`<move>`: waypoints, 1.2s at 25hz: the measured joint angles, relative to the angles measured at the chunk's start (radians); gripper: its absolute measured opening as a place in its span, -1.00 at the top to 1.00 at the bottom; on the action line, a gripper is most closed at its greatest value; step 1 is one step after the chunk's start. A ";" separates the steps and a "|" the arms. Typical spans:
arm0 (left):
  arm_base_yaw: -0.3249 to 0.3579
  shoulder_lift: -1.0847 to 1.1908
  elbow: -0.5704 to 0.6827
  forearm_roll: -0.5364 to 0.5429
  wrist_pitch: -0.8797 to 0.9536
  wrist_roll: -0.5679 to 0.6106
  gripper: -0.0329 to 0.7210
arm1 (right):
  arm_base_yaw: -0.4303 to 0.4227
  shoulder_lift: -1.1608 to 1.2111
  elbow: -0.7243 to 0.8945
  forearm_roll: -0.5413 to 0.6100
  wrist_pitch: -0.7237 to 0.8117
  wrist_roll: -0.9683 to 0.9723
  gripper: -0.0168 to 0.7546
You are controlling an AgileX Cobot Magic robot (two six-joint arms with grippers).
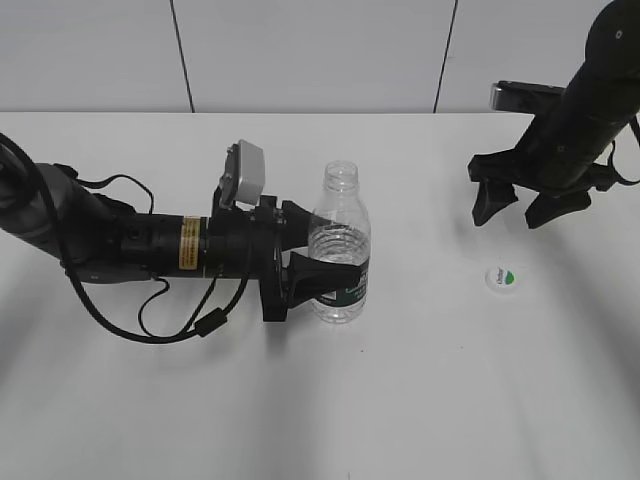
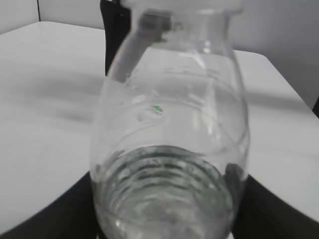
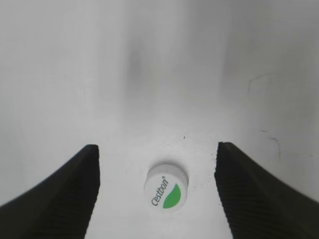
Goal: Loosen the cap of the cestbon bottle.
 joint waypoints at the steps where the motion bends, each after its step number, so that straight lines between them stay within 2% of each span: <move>1: 0.000 0.000 0.000 0.000 0.001 0.000 -0.26 | 0.000 0.000 0.000 -0.002 0.000 0.000 -0.48; 10: 0.000 0.000 0.000 -0.009 0.001 -0.047 -0.60 | 0.000 0.000 0.000 -0.025 0.001 0.000 -0.48; 16: 0.000 -0.030 0.001 0.000 0.004 -0.090 -0.63 | 0.000 0.000 -0.001 -0.028 0.001 0.000 -0.48; 24: 0.000 -0.141 0.001 0.063 0.006 -0.143 -0.63 | 0.000 0.000 -0.002 -0.028 0.005 0.000 -0.48; 30: 0.000 -0.249 0.001 0.063 0.006 -0.214 -0.63 | 0.000 0.000 -0.064 -0.029 0.128 0.000 -0.48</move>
